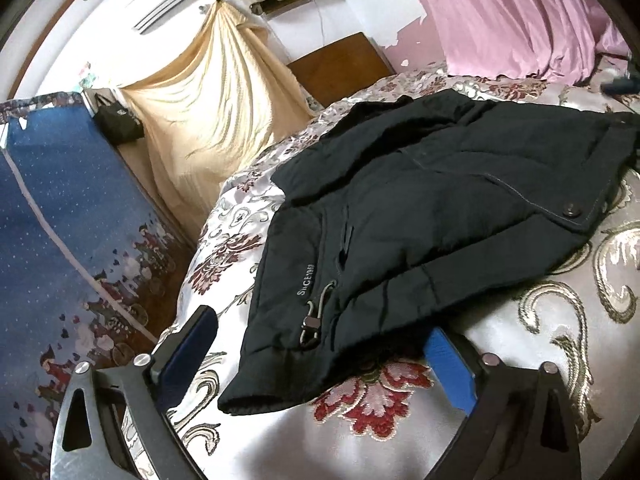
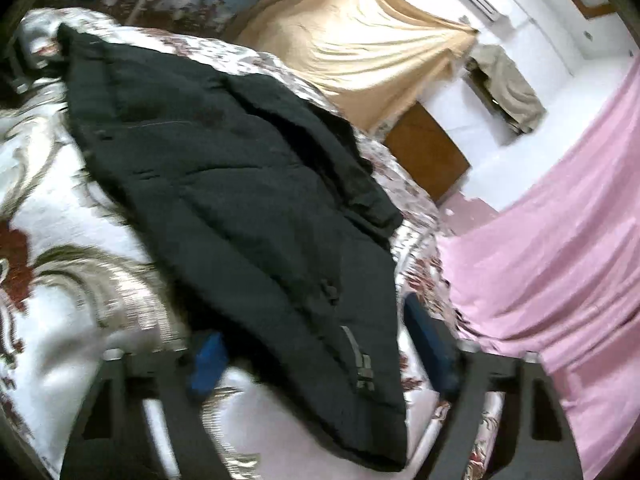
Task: Fold large clothes
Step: 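Grasp the jacket edge with both grippers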
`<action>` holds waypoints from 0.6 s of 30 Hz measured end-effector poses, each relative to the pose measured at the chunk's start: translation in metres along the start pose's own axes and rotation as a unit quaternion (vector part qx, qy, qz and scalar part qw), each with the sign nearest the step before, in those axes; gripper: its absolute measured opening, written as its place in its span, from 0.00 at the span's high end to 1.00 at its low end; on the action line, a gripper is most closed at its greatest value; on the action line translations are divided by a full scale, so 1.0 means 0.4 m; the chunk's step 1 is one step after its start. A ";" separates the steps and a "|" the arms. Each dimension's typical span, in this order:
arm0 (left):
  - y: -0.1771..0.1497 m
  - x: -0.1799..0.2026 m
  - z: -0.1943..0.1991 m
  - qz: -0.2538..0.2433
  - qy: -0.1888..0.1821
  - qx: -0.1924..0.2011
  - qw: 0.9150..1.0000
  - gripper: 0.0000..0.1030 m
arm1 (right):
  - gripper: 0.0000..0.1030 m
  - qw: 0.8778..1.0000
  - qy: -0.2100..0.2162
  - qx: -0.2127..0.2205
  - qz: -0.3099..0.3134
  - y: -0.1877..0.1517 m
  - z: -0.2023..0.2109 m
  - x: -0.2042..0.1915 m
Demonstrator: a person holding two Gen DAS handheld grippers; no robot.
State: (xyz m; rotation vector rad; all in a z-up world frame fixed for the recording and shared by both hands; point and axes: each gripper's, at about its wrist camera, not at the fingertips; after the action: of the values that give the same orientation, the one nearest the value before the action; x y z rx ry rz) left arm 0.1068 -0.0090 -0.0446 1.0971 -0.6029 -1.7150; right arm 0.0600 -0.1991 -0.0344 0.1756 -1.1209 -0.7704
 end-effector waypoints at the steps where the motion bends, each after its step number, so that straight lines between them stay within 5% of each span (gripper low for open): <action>1: 0.000 0.001 0.000 -0.002 -0.004 0.000 1.000 0.08 | 0.58 1.000 0.007 0.005 0.010 0.001 0.004 -0.015; 4: 0.000 0.008 0.000 -0.009 -0.020 -0.003 1.000 0.17 | 0.74 0.999 0.023 0.009 0.025 0.002 0.008 -0.044; 12: -0.003 0.024 -0.021 -0.028 -0.077 -0.031 0.996 0.66 | 0.77 0.997 0.070 0.001 -0.027 -0.010 -0.009 -0.018; 18: 0.006 0.023 -0.039 -0.014 -0.075 -0.062 0.995 0.84 | 0.79 0.979 0.139 -0.029 -0.149 -0.046 -0.062 0.044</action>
State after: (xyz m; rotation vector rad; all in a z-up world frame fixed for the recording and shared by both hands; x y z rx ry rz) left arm 0.1204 -0.0171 -0.0536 0.9000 -0.5677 -1.8442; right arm 0.0764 -0.2299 -0.0416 0.3971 -0.8141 -1.0100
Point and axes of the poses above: each gripper's, at about its wrist camera, not at the fingertips, and z roughly against the way its jaws point, x to its right, y to its top, and after that the axes turned 7 degrees about z, right-handed
